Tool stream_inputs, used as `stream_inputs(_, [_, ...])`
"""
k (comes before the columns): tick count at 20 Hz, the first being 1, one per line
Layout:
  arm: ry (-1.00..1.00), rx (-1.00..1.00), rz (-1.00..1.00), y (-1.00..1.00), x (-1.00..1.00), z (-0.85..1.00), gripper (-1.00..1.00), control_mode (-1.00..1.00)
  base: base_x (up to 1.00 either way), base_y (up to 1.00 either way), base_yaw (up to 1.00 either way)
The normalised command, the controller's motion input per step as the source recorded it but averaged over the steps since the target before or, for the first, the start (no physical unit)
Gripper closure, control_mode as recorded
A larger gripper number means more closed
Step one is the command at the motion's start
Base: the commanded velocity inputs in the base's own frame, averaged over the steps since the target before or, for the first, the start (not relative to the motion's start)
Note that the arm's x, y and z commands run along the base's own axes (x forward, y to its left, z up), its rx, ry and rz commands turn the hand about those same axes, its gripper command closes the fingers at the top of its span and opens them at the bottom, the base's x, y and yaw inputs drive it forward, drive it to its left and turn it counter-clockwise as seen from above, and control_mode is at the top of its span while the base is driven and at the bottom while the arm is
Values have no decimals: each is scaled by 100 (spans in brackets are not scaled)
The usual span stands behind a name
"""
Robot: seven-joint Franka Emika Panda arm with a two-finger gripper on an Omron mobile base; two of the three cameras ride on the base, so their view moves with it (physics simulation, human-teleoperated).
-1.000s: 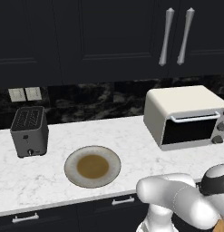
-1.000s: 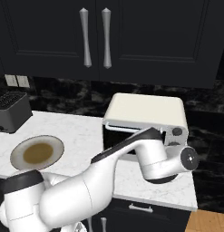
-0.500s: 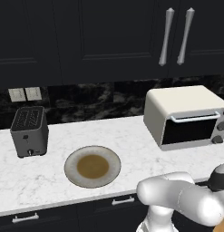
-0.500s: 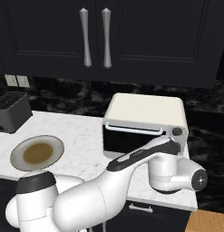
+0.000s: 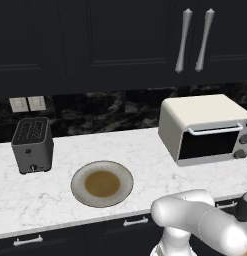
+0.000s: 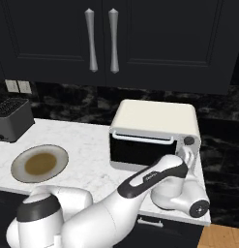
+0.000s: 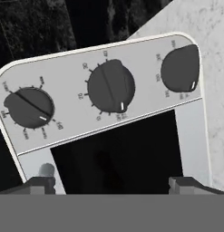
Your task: Pick up the kebab skewer and baguette bread, and place them inside the toaster oven. Close the toaster oven door and start by setting the timer.
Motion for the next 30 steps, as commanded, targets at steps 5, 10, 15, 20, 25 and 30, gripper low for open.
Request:
stream_inputs(5, [-10,13,-21,0,11,0,-100,-100,0,0,0])
stream_inputs(10, [-8,11,-14,-14,0,0,-100,-100,0,0,0])
stream_inputs(15, [-5,6,-11,-15,1,0,-100,-100,0,0,0])
stream_inputs(20, [0,0,-3,-17,0,0,-100,-100,0,0,0])
stream_inputs(25, [0,0,0,-18,0,0,-100,-100,0,0,0])
stream_inputs(30, [0,0,0,-6,0,0,-100,-100,0,0,0])
